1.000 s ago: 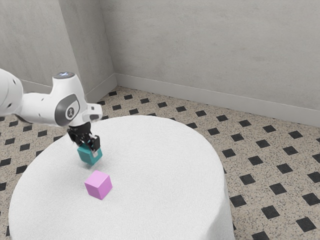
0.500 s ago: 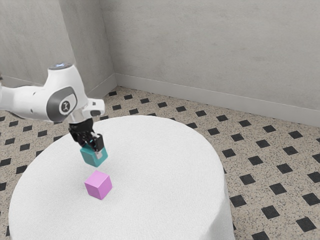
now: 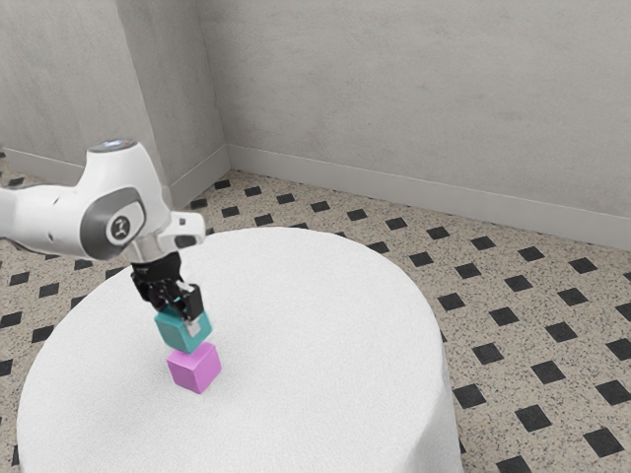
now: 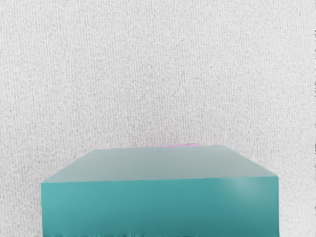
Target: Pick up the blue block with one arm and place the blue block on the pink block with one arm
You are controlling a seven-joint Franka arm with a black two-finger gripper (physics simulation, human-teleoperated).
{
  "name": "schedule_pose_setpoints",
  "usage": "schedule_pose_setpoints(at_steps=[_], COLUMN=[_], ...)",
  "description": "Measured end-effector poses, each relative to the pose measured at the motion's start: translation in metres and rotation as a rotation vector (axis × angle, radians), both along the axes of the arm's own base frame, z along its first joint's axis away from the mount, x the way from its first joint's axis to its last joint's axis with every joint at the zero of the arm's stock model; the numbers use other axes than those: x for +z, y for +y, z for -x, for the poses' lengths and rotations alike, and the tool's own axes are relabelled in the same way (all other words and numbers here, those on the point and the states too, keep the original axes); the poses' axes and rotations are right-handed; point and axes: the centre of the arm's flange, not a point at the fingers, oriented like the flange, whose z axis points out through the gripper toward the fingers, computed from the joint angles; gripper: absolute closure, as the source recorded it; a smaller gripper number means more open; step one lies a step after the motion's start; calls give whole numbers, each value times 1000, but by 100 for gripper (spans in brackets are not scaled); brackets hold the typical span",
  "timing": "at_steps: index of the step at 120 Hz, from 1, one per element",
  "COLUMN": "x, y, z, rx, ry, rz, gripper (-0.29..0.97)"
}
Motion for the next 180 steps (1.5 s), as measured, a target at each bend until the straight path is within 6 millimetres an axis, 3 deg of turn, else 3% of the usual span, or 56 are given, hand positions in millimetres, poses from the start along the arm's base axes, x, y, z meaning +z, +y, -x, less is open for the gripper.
schedule_pose_setpoints(at_steps=[58, 123, 163, 180], x=[-1, -2, -1, -2], y=[-15, -4, -5, -4], z=[13, 18, 11, 11], rx=[5, 48, 47, 48], ry=[6, 11, 6, 7], rz=[6, 4, 0, 5], gripper=[32, 32, 32, 18])
